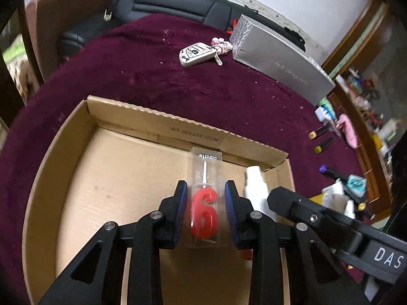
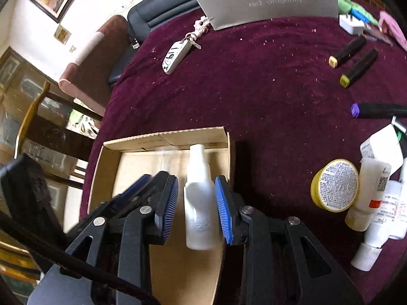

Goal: Organize objects
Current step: 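Lower the candle into the box and open the left tool while the right tool drops the spray bottle in, then grasp a large white capped bottle from the pile with the left tool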

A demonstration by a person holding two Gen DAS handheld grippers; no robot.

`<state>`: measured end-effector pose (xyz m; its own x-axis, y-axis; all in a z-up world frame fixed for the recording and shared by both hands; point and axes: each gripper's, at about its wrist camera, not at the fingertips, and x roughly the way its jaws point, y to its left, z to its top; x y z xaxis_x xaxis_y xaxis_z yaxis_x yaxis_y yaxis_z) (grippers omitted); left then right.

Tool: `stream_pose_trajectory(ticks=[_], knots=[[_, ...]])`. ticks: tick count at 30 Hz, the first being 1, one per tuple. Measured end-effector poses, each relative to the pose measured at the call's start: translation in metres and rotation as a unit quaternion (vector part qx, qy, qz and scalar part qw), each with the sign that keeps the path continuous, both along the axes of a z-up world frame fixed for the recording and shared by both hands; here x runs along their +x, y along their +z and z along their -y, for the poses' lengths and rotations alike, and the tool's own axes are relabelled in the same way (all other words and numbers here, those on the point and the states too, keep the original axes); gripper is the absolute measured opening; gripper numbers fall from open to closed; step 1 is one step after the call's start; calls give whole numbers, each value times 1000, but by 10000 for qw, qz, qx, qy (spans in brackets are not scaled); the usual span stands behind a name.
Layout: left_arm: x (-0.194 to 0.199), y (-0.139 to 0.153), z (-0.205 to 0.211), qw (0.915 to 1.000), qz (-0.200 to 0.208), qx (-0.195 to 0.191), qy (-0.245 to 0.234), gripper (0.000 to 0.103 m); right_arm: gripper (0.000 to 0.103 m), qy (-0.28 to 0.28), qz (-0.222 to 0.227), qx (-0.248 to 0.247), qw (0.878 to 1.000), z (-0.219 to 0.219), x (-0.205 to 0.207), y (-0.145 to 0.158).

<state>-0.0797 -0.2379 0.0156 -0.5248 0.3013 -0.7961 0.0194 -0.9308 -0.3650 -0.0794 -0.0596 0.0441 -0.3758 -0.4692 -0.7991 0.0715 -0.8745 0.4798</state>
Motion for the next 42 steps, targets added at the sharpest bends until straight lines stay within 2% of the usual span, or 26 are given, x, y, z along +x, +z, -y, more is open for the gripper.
stream_pose_trajectory(ticks=[6, 9, 12, 13, 14, 15, 16, 17, 18, 19, 20, 21, 22, 25, 27, 28, 31, 34, 37, 40, 42], knots=[[4, 3, 14, 9988, 161, 438, 171, 26, 32, -43, -345, -67, 9994, -22, 19, 28], [23, 21, 29, 9980, 24, 512, 367, 26, 32, -124, -683, 21, 9976, -48, 40, 51], [52, 47, 34, 9966, -302, 616, 464, 27, 32, -336, -1451, 552, 9873, -79, 78, 84], [67, 60, 33, 9949, -466, 762, 460, 32, 35, -512, -1867, 839, 9775, -91, 98, 98], [78, 68, 29, 9936, -591, 857, 434, 36, 57, -704, -2173, 1004, 9684, -102, 114, 107], [89, 77, 23, 9920, -740, 934, 403, 46, 93, -960, -2435, 1076, 9591, -116, 131, 112], [102, 87, 11, 9899, -932, 1013, 349, 54, 103, -1361, -2687, 952, 9488, -138, 150, 112], [109, 93, 2, 9883, -1045, 1074, 280, 55, 103, -1548, -2721, 771, 9466, -151, 156, 110], [115, 98, -11, 9872, -1124, 1124, 156, 55, 103, -1760, -2565, 500, 9491, -169, 158, 101], [118, 101, -31, 9868, -1143, 1147, -54, 55, 103, -1945, -2037, 157, 9594, -192, 153, 84], [120, 101, -47, 9869, -1130, 1128, -221, 55, 103, -2050, -1702, -69, 9638, -205, 148, 73], [120, 101, -64, 9872, -1108, 1066, -414, 55, 99, -2197, -1418, -298, 9648, -222, 149, 59], [121, 99, -84, 9881, -1062, 909, -640, 55, 99, -2333, -1330, -336, 9627, -234, 152, 49], [124, 89, -125, 9896, -1002, 391, -960, 55, 99, -2562, -1344, 67, 9572, -254, 163, 32], [124, 80, -150, 9883, -1052, -45, -1101, 55, 99, -2589, -1296, 164, 9570, -268, 165, 21], [125, 73, -165, 9868, -1088, -383, -1140, 55, 99, -2629, -1279, 209, 9561, -276, 164, 16], [120, 59, -193, 9796, -1165, -1029, -1275, 55, 99, -2733, -1405, 380, 9509, -296, 165, 12], [115, 46, -213, 9707, -1213, -1548, -1383, 54, 99, -2809, -1546, 433, 9462, -303, 165, 8], [105, 34, -225, 9679, -1108, -1781, -1387, 53, 99, -2887, -1551, 352, 9441, -311, 163, -2], [94, 23, -232, 9701, -937, -1793, -1339, 53, 99, -2877, -1469, 47, 9464, -321, 161, -7], [90, 19, -238, 9711, -877, -1758, -1354, 53, 99, -2798, -1433, 48, 9493, -321, 157, -8]])
